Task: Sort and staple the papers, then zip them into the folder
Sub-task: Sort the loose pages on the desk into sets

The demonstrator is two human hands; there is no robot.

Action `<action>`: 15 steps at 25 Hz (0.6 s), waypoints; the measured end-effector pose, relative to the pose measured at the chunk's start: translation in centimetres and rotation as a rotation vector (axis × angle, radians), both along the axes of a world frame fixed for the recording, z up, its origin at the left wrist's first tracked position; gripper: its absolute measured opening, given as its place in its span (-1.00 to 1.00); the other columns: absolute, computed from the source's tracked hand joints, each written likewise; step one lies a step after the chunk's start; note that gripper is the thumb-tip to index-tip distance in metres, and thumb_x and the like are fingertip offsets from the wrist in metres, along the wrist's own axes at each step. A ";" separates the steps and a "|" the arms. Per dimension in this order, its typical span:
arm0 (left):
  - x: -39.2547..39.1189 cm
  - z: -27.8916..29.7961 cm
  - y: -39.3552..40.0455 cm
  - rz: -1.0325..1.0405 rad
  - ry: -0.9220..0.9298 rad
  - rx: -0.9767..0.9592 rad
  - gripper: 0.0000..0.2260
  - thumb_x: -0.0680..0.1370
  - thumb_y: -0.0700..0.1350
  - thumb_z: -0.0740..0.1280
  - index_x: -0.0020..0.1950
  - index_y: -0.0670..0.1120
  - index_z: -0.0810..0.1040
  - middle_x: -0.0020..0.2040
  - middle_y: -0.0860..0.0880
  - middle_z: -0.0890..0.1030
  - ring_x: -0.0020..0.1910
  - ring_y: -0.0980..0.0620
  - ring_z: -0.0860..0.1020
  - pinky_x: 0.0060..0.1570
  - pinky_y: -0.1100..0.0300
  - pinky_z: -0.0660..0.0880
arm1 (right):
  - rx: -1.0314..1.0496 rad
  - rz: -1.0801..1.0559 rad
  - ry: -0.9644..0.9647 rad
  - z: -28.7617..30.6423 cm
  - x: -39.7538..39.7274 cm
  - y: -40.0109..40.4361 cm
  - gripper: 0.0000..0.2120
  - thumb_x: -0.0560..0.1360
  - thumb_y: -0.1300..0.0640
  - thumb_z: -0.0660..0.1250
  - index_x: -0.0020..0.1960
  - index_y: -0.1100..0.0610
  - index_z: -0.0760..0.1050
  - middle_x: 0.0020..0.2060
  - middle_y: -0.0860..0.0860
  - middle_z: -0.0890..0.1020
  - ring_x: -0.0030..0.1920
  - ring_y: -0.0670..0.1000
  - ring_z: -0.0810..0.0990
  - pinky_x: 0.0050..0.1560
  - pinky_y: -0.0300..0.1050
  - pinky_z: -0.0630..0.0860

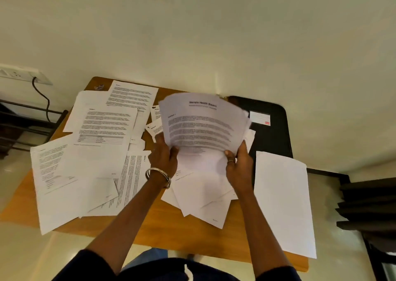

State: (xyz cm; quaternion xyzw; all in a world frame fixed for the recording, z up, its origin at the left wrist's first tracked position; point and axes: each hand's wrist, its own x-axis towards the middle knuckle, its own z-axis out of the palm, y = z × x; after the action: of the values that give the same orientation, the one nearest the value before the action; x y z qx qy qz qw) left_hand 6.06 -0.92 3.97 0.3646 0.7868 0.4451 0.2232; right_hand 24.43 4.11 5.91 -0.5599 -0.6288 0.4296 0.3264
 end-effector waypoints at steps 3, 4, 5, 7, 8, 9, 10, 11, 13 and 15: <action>0.5 -2.6 -1.5 0.048 -0.107 -0.153 -0.59 0.53 -0.24 0.27 0.32 -0.11 0.20 0.20 -0.21 0.45 0.15 -0.23 0.49 0.12 -0.16 0.49 | -0.116 0.137 -0.091 -1.6 -0.6 -0.8 -0.53 0.56 0.27 0.26 0.41 0.07 0.21 0.32 0.05 0.42 0.24 -0.02 0.44 0.24 -0.13 0.43; 0.6 -2.9 -1.6 0.039 -0.128 -0.100 -0.64 0.54 -0.27 0.25 0.28 -0.10 0.21 0.19 -0.21 0.45 0.15 -0.22 0.49 0.11 -0.11 0.50 | -0.108 0.144 -0.095 -1.8 -0.7 -0.8 -0.53 0.56 0.27 0.26 0.40 0.08 0.21 0.32 0.05 0.42 0.23 -0.03 0.43 0.27 -0.10 0.43; 0.7 -2.6 -1.6 0.040 -0.132 -0.041 -0.68 0.54 -0.29 0.22 0.24 -0.09 0.22 0.18 -0.20 0.45 0.14 -0.21 0.49 0.10 -0.07 0.51 | -0.096 0.130 -0.085 -1.7 -0.8 -0.7 -0.54 0.56 0.27 0.27 0.39 0.08 0.22 0.31 0.04 0.42 0.23 -0.03 0.44 0.28 -0.06 0.42; 0.9 -2.1 -1.4 0.069 -0.091 0.067 -0.72 0.56 -0.29 0.20 0.22 -0.11 0.23 0.16 -0.19 0.45 0.09 -0.17 0.49 0.07 -0.04 0.51 | -0.072 0.083 -0.031 -1.5 -1.0 -0.9 -0.57 0.56 0.25 0.27 0.36 0.04 0.22 0.27 0.00 0.43 0.18 -0.05 0.44 0.26 -0.08 0.42; 1.1 -2.2 -1.5 0.073 -0.055 0.091 -0.71 0.56 -0.28 0.20 0.25 -0.16 0.24 0.14 -0.17 0.46 0.04 -0.14 0.49 0.04 -0.04 0.50 | -0.067 0.073 -0.006 -1.7 -1.1 -1.3 -0.58 0.56 0.23 0.26 0.34 0.02 0.21 0.25 0.00 0.43 0.16 -0.06 0.45 0.23 -0.10 0.44; 1.2 -2.3 -1.6 0.082 -0.027 0.067 -0.68 0.56 -0.26 0.22 0.29 -0.21 0.24 0.12 -0.14 0.46 0.00 -0.11 0.48 0.02 -0.03 0.48 | -0.070 0.076 0.004 -1.9 -1.2 -1.6 -0.59 0.56 0.22 0.26 0.34 0.02 0.20 0.24 0.02 0.44 0.14 -0.06 0.45 0.22 -0.08 0.46; 1.4 -2.6 -1.9 0.091 -0.015 0.026 -0.66 0.56 -0.25 0.23 0.30 -0.23 0.24 0.10 -0.12 0.47 -0.01 -0.11 0.49 0.02 -0.04 0.47 | -0.087 0.091 0.002 -2.3 -1.2 -2.0 -0.57 0.57 0.22 0.26 0.36 0.04 0.20 0.25 0.05 0.45 0.15 -0.05 0.46 0.23 -0.05 0.46; 1.4 -3.2 -2.4 0.095 -0.014 -0.047 -0.67 0.56 -0.24 0.24 0.28 -0.21 0.26 0.08 -0.14 0.49 -0.01 -0.15 0.52 0.01 -0.07 0.48 | -0.116 0.112 -0.017 -3.1 -1.2 -2.4 -0.55 0.57 0.22 0.25 0.39 0.08 0.19 0.27 0.08 0.45 0.16 -0.03 0.47 0.24 -0.02 0.46; 1.5 -4.6 -3.2 0.094 -0.004 -0.179 -0.75 0.55 -0.24 0.24 0.20 -0.18 0.29 0.01 -0.22 0.52 -0.03 -0.24 0.55 -0.06 -0.07 0.50 | -0.162 0.146 -0.064 -4.1 -1.1 -3.0 -0.54 0.57 0.23 0.26 0.41 0.11 0.18 0.29 0.11 0.45 0.20 0.05 0.49 0.29 0.08 0.46; 1.3 -5.2 -3.3 0.074 -0.027 -0.232 -0.78 0.55 -0.24 0.24 0.16 -0.16 0.29 -0.03 -0.24 0.52 -0.05 -0.25 0.55 -0.13 0.00 0.49 | -0.176 0.135 -0.080 -4.3 -1.3 -3.3 -0.59 0.56 0.18 0.27 0.35 0.05 0.22 0.29 0.12 0.45 0.23 0.12 0.50 0.28 0.13 0.46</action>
State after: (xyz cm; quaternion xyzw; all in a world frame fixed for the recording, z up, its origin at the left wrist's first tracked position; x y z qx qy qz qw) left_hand 7.40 -4.26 -1.19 0.3011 0.8430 0.3636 0.2578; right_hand 23.08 0.85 1.57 -0.5596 -0.6374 0.4815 0.2207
